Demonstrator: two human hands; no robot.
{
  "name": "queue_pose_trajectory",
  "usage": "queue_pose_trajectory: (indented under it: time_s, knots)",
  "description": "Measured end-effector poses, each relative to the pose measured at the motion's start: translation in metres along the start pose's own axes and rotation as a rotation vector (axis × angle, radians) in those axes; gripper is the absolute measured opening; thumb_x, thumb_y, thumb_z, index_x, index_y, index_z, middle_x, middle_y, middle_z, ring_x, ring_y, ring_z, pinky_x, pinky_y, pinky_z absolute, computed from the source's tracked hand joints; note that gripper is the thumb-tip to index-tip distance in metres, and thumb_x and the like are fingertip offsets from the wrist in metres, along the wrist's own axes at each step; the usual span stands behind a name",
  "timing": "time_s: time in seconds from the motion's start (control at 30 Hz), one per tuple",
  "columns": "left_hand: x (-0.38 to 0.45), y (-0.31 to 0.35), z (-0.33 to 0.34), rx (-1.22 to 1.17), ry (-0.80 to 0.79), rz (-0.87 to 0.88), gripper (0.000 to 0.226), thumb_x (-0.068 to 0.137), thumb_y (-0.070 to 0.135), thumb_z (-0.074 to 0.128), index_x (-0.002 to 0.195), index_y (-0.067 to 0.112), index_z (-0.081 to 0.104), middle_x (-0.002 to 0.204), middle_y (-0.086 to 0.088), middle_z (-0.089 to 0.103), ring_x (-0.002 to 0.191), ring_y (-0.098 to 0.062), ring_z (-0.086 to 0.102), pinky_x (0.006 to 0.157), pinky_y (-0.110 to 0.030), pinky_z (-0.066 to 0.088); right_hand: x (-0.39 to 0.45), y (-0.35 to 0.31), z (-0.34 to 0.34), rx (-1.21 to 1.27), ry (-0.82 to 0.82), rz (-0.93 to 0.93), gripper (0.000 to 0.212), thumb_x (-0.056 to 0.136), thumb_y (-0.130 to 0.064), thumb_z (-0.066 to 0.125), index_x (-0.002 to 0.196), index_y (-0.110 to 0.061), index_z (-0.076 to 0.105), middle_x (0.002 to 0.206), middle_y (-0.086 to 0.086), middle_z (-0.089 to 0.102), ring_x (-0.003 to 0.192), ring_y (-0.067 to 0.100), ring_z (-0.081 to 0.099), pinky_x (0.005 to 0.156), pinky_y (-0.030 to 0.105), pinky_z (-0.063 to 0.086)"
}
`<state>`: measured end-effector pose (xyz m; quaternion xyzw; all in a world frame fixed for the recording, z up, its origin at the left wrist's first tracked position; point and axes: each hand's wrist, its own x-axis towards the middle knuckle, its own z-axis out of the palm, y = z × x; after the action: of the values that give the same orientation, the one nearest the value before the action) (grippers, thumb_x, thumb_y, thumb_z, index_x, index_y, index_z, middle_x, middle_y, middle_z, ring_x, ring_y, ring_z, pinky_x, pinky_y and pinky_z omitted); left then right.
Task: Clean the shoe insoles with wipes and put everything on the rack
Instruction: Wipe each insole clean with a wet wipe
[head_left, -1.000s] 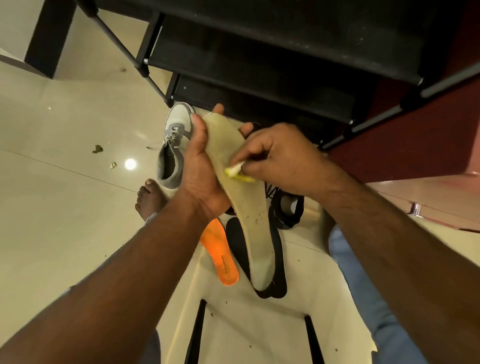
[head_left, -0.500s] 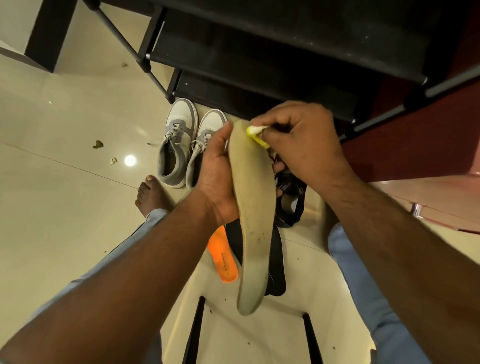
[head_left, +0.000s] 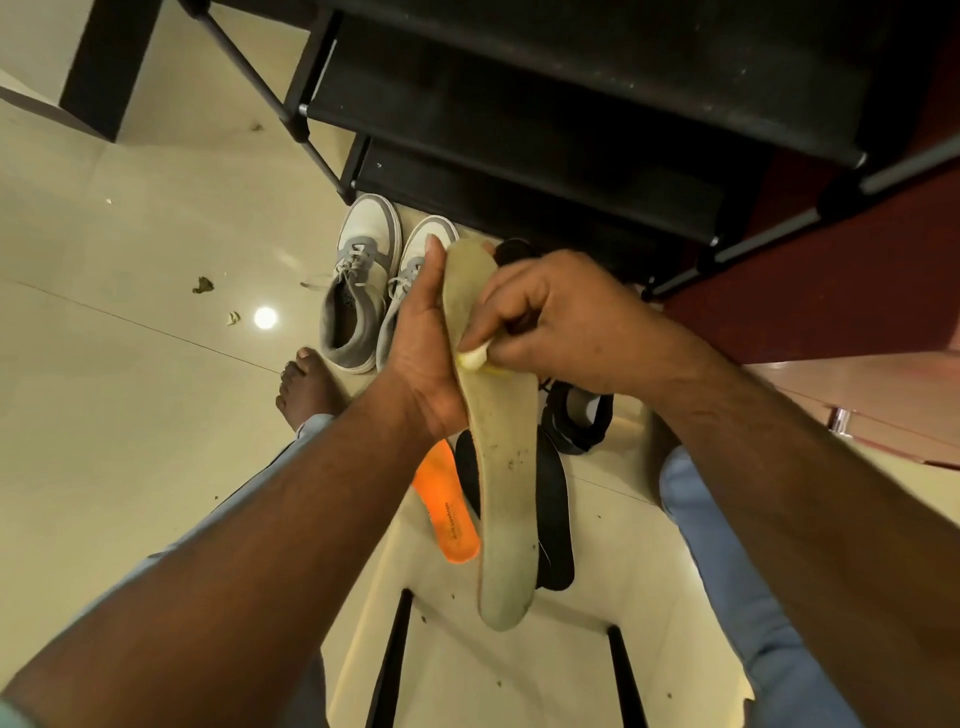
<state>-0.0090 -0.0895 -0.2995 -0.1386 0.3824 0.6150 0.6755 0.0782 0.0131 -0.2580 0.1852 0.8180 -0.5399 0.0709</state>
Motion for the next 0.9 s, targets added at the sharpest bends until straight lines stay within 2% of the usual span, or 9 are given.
queue_pose_trajectory:
  time_s: [0.07, 0.2, 0.27, 0.47, 0.53, 0.6, 0.7, 0.77, 0.9]
  knots:
    - [0.001, 0.001, -0.003, -0.02, -0.008, 0.022, 0.08, 0.093, 0.073, 0.028, 0.088, 0.01, 0.078, 0.09, -0.013, 0.073, 0.086, -0.026, 0.072, 0.076, -0.037, 0.06, 0.001, -0.001, 0.001, -0.005, -0.049, -0.017, 0.018, 0.078, -0.004, 0.071, 0.088, -0.018, 0.075, 0.085, -0.014, 0.064, 0.083, -0.003, 0.061, 0.076, 0.009, 0.048]
    - [0.002, -0.005, 0.002, 0.043, -0.026, -0.003, 0.079, 0.092, 0.075, 0.026, 0.105, 0.015, 0.076, 0.105, -0.011, 0.072, 0.098, -0.025, 0.069, 0.091, -0.04, 0.052, 0.003, 0.012, 0.004, -0.035, 0.472, 0.03, 0.015, 0.08, -0.007, 0.071, 0.091, -0.016, 0.075, 0.089, -0.011, 0.061, 0.084, -0.001, 0.059, 0.079, 0.009, 0.046]
    - [0.001, -0.008, 0.006, 0.065, -0.04, -0.012, 0.078, 0.092, 0.076, 0.026, 0.112, 0.015, 0.071, 0.108, -0.011, 0.071, 0.1, -0.025, 0.067, 0.093, -0.04, 0.05, 0.002, 0.015, 0.002, -0.041, 0.546, 0.017, 0.014, 0.08, -0.007, 0.07, 0.09, -0.014, 0.075, 0.091, -0.008, 0.062, 0.084, -0.001, 0.059, 0.078, 0.009, 0.047]
    - [-0.003, 0.001, 0.003, 0.023, -0.005, -0.01, 0.068, 0.093, 0.066, 0.039, 0.084, 0.01, 0.077, 0.083, -0.01, 0.071, 0.08, -0.024, 0.071, 0.072, -0.034, 0.059, -0.005, -0.004, -0.003, -0.055, -0.199, -0.002, 0.018, 0.078, -0.006, 0.072, 0.087, -0.02, 0.075, 0.084, -0.015, 0.064, 0.082, -0.005, 0.062, 0.075, 0.01, 0.048]
    - [-0.002, 0.001, 0.003, 0.012, -0.019, -0.002, 0.069, 0.092, 0.069, 0.038, 0.092, 0.011, 0.076, 0.091, -0.011, 0.071, 0.088, -0.025, 0.07, 0.082, -0.038, 0.057, -0.004, -0.002, -0.002, -0.063, -0.055, -0.005, 0.015, 0.078, -0.009, 0.073, 0.088, -0.02, 0.075, 0.085, -0.015, 0.064, 0.083, -0.003, 0.061, 0.077, 0.01, 0.048]
    - [-0.001, -0.004, 0.005, 0.01, -0.03, -0.007, 0.069, 0.093, 0.069, 0.033, 0.103, 0.014, 0.074, 0.101, -0.012, 0.071, 0.098, -0.026, 0.067, 0.095, -0.042, 0.049, -0.002, 0.005, 0.0, -0.076, 0.256, 0.011, 0.014, 0.079, -0.011, 0.073, 0.091, -0.018, 0.075, 0.089, -0.012, 0.062, 0.085, 0.0, 0.06, 0.08, 0.013, 0.048]
    - [-0.001, -0.01, 0.009, -0.008, -0.07, -0.021, 0.066, 0.095, 0.064, 0.027, 0.114, 0.015, 0.068, 0.106, -0.011, 0.07, 0.102, -0.026, 0.065, 0.094, -0.041, 0.05, 0.002, 0.011, 0.003, -0.1, 0.531, -0.068, 0.014, 0.079, -0.007, 0.07, 0.092, -0.011, 0.075, 0.089, -0.008, 0.06, 0.082, 0.0, 0.059, 0.076, 0.007, 0.045]
    - [-0.003, -0.007, 0.009, -0.043, -0.137, -0.025, 0.067, 0.096, 0.063, 0.028, 0.114, 0.013, 0.069, 0.108, -0.012, 0.069, 0.103, -0.027, 0.066, 0.092, -0.04, 0.053, 0.002, 0.011, 0.003, -0.139, 0.518, -0.162, 0.014, 0.077, -0.006, 0.068, 0.089, -0.009, 0.075, 0.089, -0.005, 0.062, 0.081, 0.002, 0.059, 0.075, 0.008, 0.046]
    - [-0.004, 0.001, 0.002, -0.118, -0.25, -0.027, 0.078, 0.098, 0.063, 0.025, 0.098, 0.006, 0.077, 0.098, -0.015, 0.073, 0.099, -0.028, 0.07, 0.091, -0.039, 0.056, 0.0, 0.004, 0.003, -0.112, 0.166, -0.201, 0.012, 0.074, -0.006, 0.072, 0.084, -0.013, 0.075, 0.094, -0.003, 0.066, 0.085, 0.003, 0.061, 0.076, 0.013, 0.048]
